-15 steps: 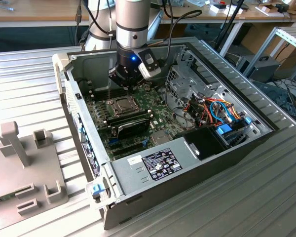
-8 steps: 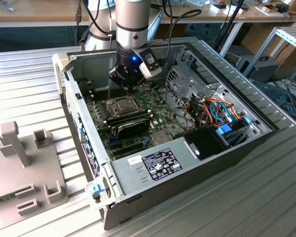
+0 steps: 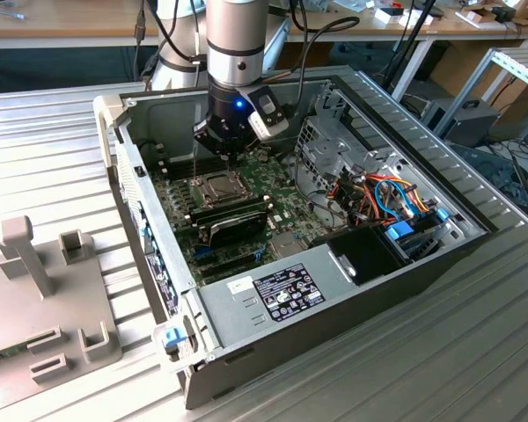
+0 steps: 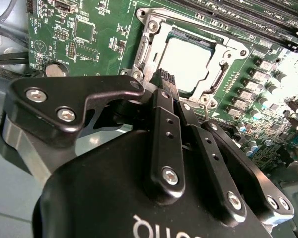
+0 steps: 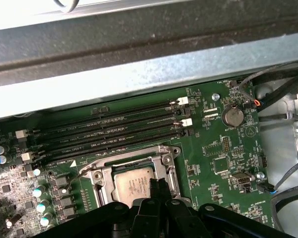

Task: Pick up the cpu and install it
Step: 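Install the first cpu locking lever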

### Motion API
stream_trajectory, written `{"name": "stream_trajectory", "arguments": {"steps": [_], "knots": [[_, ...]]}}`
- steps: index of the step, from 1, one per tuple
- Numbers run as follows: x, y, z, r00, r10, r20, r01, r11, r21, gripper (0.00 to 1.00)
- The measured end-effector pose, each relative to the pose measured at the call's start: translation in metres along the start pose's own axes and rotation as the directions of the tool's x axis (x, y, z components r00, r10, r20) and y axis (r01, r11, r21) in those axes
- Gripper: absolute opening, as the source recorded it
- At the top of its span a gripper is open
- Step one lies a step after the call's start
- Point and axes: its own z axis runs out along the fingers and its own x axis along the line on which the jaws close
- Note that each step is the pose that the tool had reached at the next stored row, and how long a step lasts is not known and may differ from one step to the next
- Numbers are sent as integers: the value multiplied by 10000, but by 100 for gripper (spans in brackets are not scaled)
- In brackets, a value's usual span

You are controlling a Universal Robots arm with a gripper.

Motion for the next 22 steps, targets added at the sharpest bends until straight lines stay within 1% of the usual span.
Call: {"name": "stream_trajectory", "arguments": {"steps": [3, 5, 6, 8, 9, 10, 11, 12, 15, 17, 18, 20, 21, 22], "knots": [[0, 0, 0, 10000, -59, 2, 59, 10000, -5, 11], [0, 0, 0, 9990, -436, 7, 436, 9990, -41, 11], [0, 0, 0, 9981, -621, 10, 621, 9981, -60, 11], [0, 0, 0, 9948, -1014, 19, 1014, 9948, -100, 11], [0, 0, 0, 9919, -1268, 26, 1269, 9918, -124, 11], [0, 0, 1, 9895, -1444, 31, 1445, 9894, -140, 11], [0, 1, 2, 9860, -1666, 35, 1666, 9859, -147, 11], [0, 1, 1, 9855, -1695, 34, 1695, 9854, -146, 11], [0, 0, 1, 9854, -1701, 28, 1702, 9853, -142, 11], [1, 0, 4, 9851, -1712, -191, 1709, 9852, -134, 11], [1, 0, 5, 9846, -1718, -335, 1715, 9851, -129, 11], [1, 0, 8, 9827, -1735, -652, 1731, 9848, -115, 11], [1, 0, 10, 9811, -1747, -832, 1744, 9846, -109, 11], [1, 0, 9, 9811, -1747, -836, 1744, 9846, -106, 11]]}}
